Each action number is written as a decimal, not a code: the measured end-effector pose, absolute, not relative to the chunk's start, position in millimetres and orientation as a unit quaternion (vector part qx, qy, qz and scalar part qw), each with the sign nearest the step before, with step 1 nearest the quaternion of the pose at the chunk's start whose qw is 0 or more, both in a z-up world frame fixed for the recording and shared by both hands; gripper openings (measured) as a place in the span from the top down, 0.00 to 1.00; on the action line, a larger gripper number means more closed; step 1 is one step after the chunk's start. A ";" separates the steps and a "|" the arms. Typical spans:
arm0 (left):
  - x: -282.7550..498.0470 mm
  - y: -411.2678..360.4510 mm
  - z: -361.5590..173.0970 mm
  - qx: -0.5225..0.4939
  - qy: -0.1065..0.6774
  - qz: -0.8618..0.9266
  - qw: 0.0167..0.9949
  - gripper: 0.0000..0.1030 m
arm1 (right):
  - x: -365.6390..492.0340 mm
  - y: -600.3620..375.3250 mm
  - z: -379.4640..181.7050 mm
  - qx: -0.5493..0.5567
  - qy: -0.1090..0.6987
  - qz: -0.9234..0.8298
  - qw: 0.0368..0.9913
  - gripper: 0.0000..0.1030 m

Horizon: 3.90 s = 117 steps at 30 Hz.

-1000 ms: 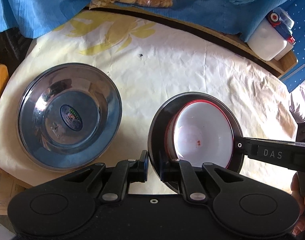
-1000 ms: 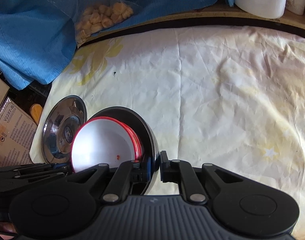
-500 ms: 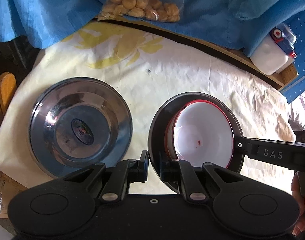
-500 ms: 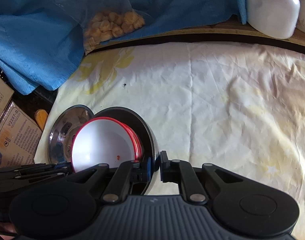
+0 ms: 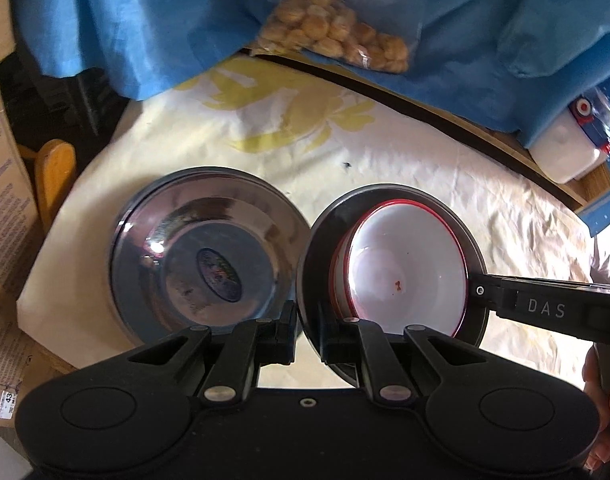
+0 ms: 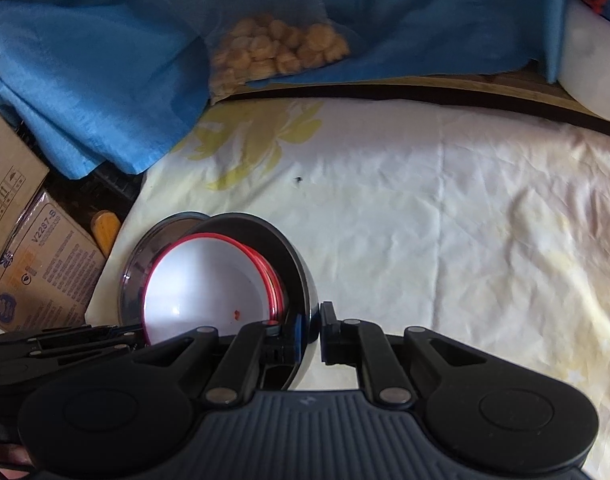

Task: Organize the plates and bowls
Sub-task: 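Lift the steel bowl with both tools toward the steel plate stack, then lower the steel bowl onto the steel plate stack with both tools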

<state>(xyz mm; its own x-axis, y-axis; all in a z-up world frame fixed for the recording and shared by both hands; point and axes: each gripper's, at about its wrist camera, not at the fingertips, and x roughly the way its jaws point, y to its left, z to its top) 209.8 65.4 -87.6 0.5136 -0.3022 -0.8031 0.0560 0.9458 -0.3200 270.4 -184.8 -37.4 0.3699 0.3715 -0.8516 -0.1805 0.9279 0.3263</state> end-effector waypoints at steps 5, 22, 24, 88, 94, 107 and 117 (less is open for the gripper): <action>210.2 79.3 -88.0 -0.135 0.482 -0.090 0.861 0.90 | 274.2 -168.8 -38.5 0.080 0.538 0.181 0.820 0.91; 214.7 122.1 -92.2 -0.159 0.481 -0.050 0.861 0.90 | 290.5 -116.8 -40.7 0.052 0.542 0.217 0.810 0.91; 215.0 125.8 -93.5 -0.161 0.481 -0.046 0.860 0.90 | 291.7 -111.5 -42.2 0.049 0.544 0.221 0.808 0.91; 231.6 152.1 -123.0 -0.173 0.513 -0.024 0.840 0.90 | 311.8 -63.1 -72.8 0.018 0.571 0.229 0.788 0.91; 233.7 150.4 -123.6 -0.173 0.515 -0.025 0.840 0.90 | 314.4 -65.9 -73.3 0.021 0.572 0.227 0.788 0.91; 236.1 150.2 -124.2 -0.173 0.513 -0.026 0.841 0.91 | 314.3 -66.0 -73.2 0.013 0.568 0.229 0.791 0.90; 236.0 150.2 -124.3 -0.174 0.513 -0.027 0.840 0.91 | 313.0 -65.9 -72.9 0.021 0.567 0.228 0.791 0.88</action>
<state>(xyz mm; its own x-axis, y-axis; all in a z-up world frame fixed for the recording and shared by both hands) 236.0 150.2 -124.3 0.4726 -0.2246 -0.8522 -0.1328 0.9378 -0.3208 313.0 -65.9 -72.9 0.2530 0.3850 -0.8875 -0.3371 0.8950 0.2921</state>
